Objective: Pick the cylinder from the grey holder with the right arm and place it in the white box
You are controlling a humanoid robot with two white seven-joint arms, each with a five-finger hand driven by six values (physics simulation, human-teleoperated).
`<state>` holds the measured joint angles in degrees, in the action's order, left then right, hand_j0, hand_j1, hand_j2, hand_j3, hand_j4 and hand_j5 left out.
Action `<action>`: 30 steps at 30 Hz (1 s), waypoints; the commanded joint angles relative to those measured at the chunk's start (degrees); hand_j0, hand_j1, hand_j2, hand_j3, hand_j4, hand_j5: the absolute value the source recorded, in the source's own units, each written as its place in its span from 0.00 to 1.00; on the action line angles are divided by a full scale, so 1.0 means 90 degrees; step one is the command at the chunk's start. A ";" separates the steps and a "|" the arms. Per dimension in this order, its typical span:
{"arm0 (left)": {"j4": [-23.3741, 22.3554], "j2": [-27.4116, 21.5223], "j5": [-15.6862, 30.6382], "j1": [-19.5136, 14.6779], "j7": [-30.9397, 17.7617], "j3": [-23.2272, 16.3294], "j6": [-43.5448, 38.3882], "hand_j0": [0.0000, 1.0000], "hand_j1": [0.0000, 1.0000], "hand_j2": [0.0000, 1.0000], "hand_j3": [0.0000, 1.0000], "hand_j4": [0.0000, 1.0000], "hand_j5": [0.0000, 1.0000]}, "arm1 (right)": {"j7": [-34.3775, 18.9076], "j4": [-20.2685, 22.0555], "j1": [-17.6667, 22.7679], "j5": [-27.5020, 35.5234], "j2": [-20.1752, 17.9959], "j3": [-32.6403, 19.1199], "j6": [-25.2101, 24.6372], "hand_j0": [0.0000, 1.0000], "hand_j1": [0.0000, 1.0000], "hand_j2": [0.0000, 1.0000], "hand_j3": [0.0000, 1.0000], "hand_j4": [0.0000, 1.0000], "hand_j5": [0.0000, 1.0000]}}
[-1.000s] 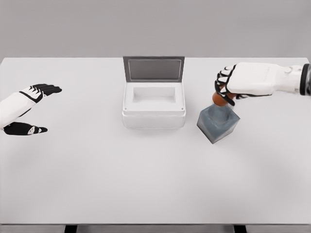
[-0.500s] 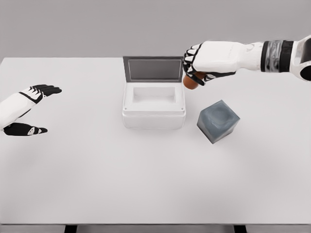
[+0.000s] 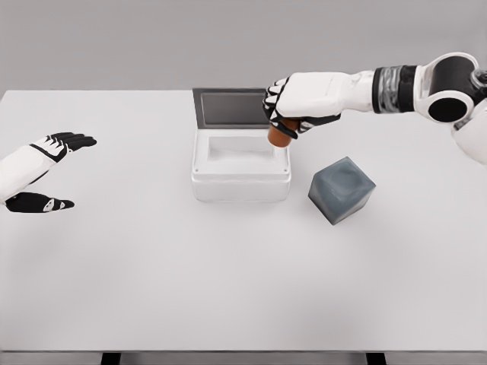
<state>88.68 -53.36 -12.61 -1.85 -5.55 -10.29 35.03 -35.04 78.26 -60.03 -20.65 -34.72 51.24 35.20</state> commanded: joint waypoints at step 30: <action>0.0001 -0.0009 0.0044 0.0000 0.0011 0.0001 -0.0003 1.00 1.00 1.00 1.00 1.00 1.00 | 0.0004 0.0044 -0.0049 -0.0029 0.0127 0.0098 -0.0022 0.13 0.13 0.13 0.13 0.13 0.13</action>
<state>88.70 -53.36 -12.61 -1.85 -5.54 -10.29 35.03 -35.06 78.65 -60.47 -21.23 -33.54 52.19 35.19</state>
